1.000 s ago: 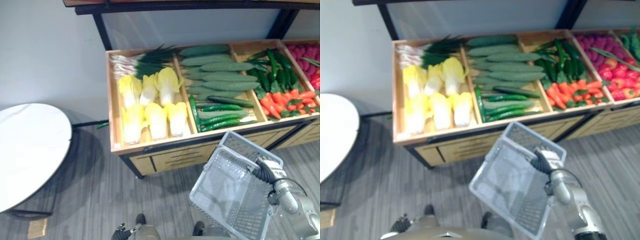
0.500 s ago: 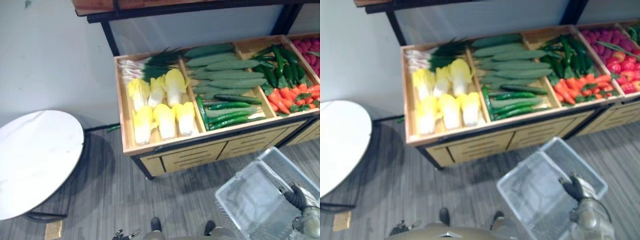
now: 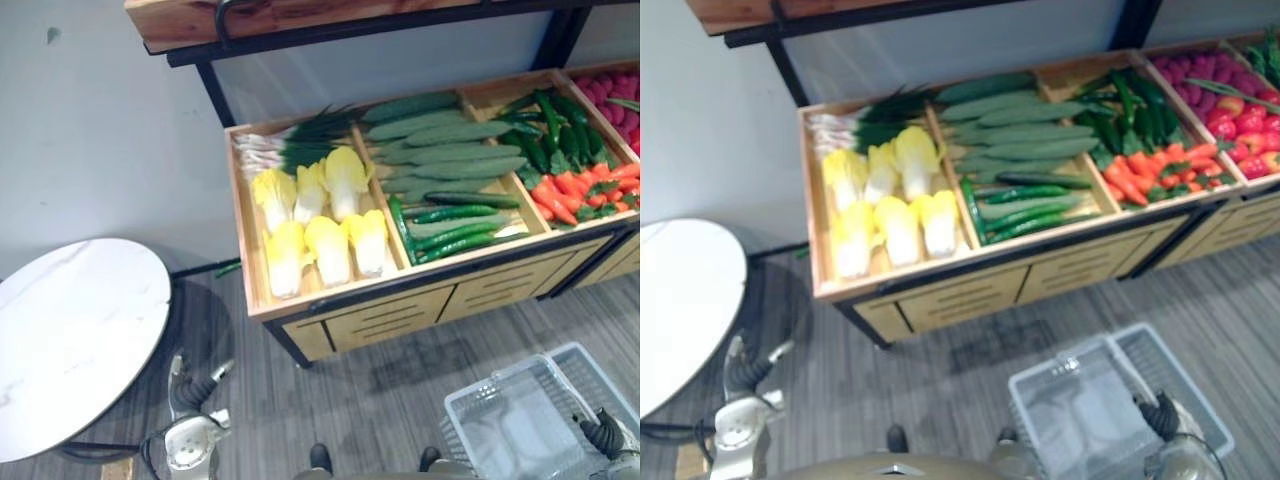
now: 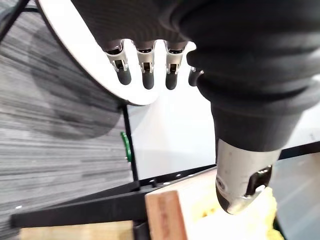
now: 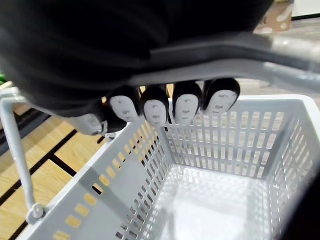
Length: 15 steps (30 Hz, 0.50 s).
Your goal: Pick vegetable in the basket
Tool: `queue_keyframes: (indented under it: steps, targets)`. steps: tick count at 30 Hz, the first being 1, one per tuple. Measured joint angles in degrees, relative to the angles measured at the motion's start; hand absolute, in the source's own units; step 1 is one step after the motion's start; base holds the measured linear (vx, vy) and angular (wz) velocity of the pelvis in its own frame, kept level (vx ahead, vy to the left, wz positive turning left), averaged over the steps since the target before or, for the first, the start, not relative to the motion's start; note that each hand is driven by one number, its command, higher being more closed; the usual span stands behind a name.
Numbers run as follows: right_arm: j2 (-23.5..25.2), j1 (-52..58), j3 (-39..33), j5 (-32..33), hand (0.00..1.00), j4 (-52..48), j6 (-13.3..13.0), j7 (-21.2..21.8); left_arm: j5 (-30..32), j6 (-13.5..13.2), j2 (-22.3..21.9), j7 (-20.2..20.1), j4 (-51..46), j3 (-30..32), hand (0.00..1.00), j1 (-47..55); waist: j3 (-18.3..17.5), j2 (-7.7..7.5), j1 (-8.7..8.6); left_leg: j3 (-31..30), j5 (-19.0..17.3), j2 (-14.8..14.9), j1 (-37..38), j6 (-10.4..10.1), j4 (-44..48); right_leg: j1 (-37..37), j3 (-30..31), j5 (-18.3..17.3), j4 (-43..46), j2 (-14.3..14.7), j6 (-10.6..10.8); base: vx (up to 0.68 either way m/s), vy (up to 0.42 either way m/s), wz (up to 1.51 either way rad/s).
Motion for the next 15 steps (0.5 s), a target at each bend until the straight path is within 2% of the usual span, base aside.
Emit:
queue_keyframes:
  steps: [4,9,11,12,15]
  targets:
    - [0.4,-0.6,0.0,1.2,1.00,1.7,1.2,0.0,1.1,-0.2,0.0,4.2,-5.0,0.2,0.00,-3.6,0.1,-0.18,-0.11,0.4,0.0,0.0,-0.2,0.1,0.0,-0.4,0.5,0.2,-0.4,0.0,0.2,0.01,0.010,-0.05]
    - [0.4,-3.5,1.3,1.2,1.00,1.8,1.4,0.0,2.7,-0.3,0.3,6.7,-5.0,0.2,0.00,-8.9,0.4,0.18,-0.42,2.6,0.0,0.2,-2.2,0.2,0.0,-3.4,2.8,1.8,-1.1,0.9,-0.4,0.01,0.004,-0.27]
    - [0.2,-4.9,2.7,1.2,1.00,1.8,1.5,-0.1,3.3,-0.3,0.9,7.5,-4.5,0.2,0.00,-11.4,1.1,-0.32,-0.70,3.6,0.0,0.4,-2.1,0.2,0.0,-4.0,3.9,2.1,-1.3,1.3,-0.5,0.04,-0.006,-0.26]
    - [0.2,-5.8,3.5,1.2,1.00,1.7,1.5,-0.1,3.7,-0.3,1.4,8.5,-4.2,0.2,0.00,-12.6,1.5,-0.55,-1.47,3.8,0.0,0.5,-2.2,0.2,0.0,-4.3,4.1,2.1,-1.3,1.4,-0.5,0.06,-0.009,-0.20]
    - [0.2,-7.4,5.3,1.2,1.00,0.9,1.5,-0.1,5.0,-0.1,3.1,10.0,-1.8,0.3,0.00,-15.7,2.6,-1.32,-1.67,5.5,-0.1,1.0,-2.6,0.1,0.0,-5.5,5.8,3.0,-1.8,2.2,-0.8,0.05,-0.018,-0.33]
